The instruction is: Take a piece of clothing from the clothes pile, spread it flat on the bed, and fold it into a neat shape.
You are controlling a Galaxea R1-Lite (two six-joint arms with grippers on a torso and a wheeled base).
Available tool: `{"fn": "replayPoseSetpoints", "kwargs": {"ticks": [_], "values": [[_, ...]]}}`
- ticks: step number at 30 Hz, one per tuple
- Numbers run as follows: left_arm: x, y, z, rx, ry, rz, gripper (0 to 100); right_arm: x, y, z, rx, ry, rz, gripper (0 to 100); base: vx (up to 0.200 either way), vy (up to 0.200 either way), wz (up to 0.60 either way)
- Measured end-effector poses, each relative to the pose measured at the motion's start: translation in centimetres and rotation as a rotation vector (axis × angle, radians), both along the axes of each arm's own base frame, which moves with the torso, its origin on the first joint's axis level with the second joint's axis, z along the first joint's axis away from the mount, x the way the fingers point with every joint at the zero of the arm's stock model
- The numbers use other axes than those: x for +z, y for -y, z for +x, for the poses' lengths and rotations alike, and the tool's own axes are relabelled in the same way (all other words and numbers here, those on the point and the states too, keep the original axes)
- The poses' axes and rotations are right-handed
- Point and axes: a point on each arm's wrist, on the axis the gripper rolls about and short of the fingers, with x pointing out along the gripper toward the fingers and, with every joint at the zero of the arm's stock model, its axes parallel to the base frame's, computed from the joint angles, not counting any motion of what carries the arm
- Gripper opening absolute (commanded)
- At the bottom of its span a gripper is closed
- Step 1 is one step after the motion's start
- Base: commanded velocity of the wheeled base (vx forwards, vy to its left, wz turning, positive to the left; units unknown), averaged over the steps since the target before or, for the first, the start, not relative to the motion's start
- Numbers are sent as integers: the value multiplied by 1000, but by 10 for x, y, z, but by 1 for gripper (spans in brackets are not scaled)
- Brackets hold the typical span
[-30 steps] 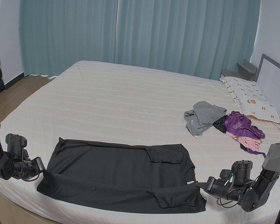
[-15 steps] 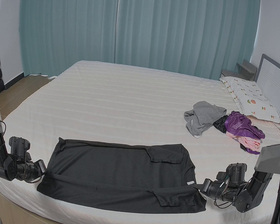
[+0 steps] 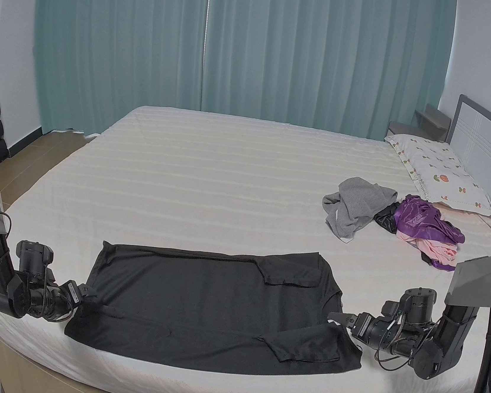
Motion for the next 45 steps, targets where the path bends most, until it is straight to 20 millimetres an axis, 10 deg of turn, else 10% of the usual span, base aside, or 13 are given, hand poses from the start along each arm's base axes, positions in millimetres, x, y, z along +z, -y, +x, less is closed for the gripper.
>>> {"fn": "replayPoseSetpoints", "kwargs": {"ticks": [14, 45], "values": [[23, -9, -14, 66, 105, -74, 100, 14, 5, -35, -48, -1, 148, 100, 0, 0, 0], [35, -12, -15, 103, 173, -213, 100, 17, 6, -38, -63, -15, 168, 100, 39, 45, 0]]}}
